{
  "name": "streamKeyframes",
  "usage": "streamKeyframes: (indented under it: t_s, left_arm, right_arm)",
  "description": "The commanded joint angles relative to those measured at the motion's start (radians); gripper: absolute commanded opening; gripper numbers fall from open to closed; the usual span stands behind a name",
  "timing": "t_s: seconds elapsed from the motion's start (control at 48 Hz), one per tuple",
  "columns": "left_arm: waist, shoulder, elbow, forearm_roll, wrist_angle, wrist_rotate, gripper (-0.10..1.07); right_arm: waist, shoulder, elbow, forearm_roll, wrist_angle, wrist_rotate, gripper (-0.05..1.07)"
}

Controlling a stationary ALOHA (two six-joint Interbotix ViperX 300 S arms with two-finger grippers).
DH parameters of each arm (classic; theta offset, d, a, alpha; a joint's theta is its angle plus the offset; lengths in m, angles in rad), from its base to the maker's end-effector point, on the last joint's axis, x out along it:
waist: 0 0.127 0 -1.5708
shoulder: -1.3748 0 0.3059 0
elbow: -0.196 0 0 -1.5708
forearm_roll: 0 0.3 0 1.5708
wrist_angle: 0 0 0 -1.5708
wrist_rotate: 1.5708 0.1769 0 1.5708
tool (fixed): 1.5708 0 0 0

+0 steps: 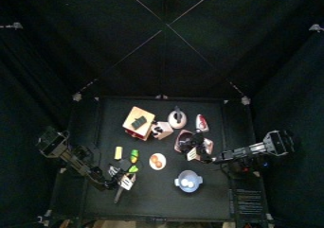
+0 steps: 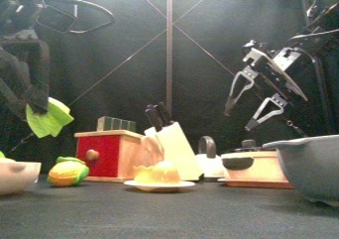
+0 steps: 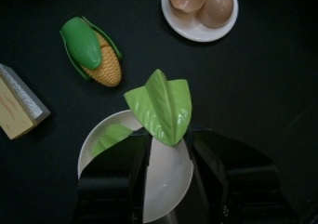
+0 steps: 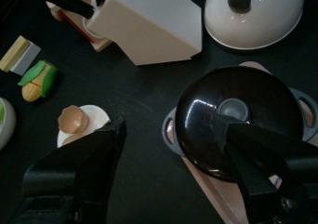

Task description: Place starfruit top on board

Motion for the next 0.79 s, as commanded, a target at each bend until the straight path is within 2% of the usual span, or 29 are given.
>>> streamKeyframes:
  t_s: [0.0,0.167,0.312,0.417,0.583,0.771]
  left_arm:
    - [0.002,-0.014,-0.005,0.006,0.000,0.000,0.69]
    - [0.002,-0.012,0.002,0.009,-0.005,0.000,0.69]
    - [0.006,-0.006,0.003,0.069,-0.074,0.000,0.70]
    - [0.044,0.012,0.011,0.126,-0.163,0.000,0.70]
    - [0.115,0.040,0.029,0.163,-0.310,0.000,0.71]
    - [0.178,0.055,0.052,0.193,-0.400,0.000,0.75]
  right_arm:
    - [-0.003,-0.009,-0.011,-0.003,0.003,-0.002,1.01]
    - [-0.005,-0.009,-0.012,-0.003,0.003,-0.003,1.01]
    - [-0.005,-0.009,-0.012,-0.002,0.003,-0.002,1.01]
    - [-0.005,-0.008,-0.012,-0.003,0.003,0.002,1.01]
    - [-0.002,-0.002,-0.012,0.002,0.003,0.002,1.01]
    - [-0.002,-0.002,-0.009,0.002,0.003,0.002,1.01]
